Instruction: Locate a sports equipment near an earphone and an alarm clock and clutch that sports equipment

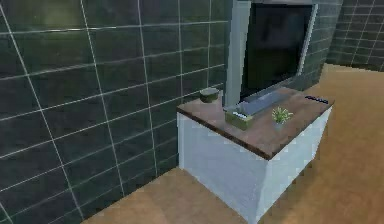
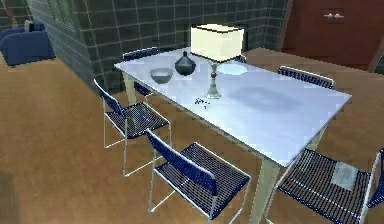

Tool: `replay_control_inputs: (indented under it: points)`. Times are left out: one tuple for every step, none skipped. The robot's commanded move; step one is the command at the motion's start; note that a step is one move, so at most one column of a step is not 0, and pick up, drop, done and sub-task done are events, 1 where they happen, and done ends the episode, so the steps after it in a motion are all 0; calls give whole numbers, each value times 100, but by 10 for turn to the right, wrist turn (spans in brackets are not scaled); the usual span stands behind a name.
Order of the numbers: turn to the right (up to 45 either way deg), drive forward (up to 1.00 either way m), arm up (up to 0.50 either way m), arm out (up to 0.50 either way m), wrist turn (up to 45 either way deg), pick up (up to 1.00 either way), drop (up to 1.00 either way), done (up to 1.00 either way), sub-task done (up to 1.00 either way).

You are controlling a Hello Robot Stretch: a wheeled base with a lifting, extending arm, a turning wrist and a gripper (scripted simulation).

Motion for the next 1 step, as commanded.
replay_control_inputs:
  points:
    - [420, 0, 0, 0, 0, 0, 0, 0, 0]
